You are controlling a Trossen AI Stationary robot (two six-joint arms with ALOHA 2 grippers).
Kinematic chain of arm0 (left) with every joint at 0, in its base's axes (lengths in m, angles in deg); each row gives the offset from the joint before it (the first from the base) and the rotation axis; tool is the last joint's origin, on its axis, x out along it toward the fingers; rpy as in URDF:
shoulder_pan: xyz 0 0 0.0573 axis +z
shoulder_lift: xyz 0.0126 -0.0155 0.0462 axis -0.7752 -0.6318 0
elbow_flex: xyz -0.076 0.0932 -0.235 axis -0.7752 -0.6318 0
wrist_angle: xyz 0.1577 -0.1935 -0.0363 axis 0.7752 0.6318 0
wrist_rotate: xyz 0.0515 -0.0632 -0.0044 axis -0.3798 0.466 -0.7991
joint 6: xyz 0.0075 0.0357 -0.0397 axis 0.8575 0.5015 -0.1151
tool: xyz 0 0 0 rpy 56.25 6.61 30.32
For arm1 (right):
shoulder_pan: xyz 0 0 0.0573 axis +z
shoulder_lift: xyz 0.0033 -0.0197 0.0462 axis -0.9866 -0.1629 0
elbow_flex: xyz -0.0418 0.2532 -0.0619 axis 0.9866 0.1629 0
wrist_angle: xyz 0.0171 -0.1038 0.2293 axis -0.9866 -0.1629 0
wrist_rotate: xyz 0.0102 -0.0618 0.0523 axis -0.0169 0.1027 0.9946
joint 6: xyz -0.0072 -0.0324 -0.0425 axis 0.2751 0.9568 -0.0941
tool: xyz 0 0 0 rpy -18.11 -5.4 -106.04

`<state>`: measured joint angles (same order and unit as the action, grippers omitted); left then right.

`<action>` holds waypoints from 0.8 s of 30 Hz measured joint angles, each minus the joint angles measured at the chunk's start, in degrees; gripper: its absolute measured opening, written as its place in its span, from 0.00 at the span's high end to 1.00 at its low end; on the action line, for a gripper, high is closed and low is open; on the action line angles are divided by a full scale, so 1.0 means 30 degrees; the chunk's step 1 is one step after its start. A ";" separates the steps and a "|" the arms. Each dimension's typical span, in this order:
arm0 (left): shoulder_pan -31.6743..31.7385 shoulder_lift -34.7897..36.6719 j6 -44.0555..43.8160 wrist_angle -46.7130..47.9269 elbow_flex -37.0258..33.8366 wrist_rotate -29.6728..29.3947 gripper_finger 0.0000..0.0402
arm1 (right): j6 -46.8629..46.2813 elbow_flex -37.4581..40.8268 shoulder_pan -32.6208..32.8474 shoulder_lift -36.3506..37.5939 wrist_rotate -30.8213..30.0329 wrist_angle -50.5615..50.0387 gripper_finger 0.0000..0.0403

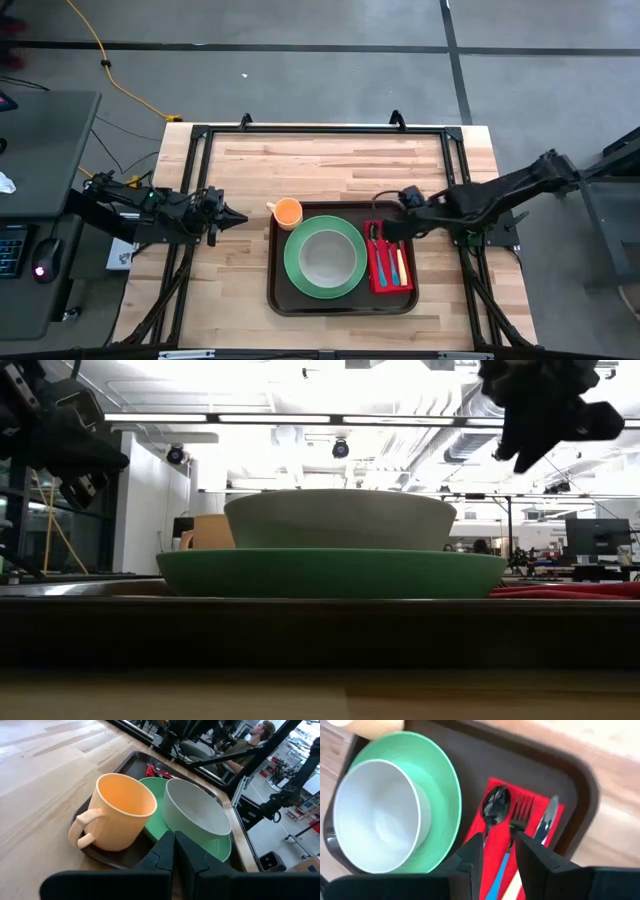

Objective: Set up tray
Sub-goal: Return to Home Position

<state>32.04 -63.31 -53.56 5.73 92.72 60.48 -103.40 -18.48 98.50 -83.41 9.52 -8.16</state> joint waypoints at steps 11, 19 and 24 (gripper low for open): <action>0.0005 0.0000 -0.0404 -0.0331 0.0127 -0.0005 0.89 | 0.4941 0.0000 0.0248 0.3796 -0.3912 -0.1284 0.78; -0.0002 0.0000 0.3169 -0.1018 0.0590 0.5164 0.89 | 0.8157 0.1176 0.0267 0.6757 -0.5511 -0.0733 0.77; -0.0002 0.0007 0.6280 -0.3303 0.0623 0.6474 0.89 | 1.0167 0.3984 0.0267 1.0072 -0.4685 0.2473 0.77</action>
<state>32.03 -63.29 -34.72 -4.18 94.59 79.90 -72.90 -6.53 99.30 -53.19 -4.53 -0.74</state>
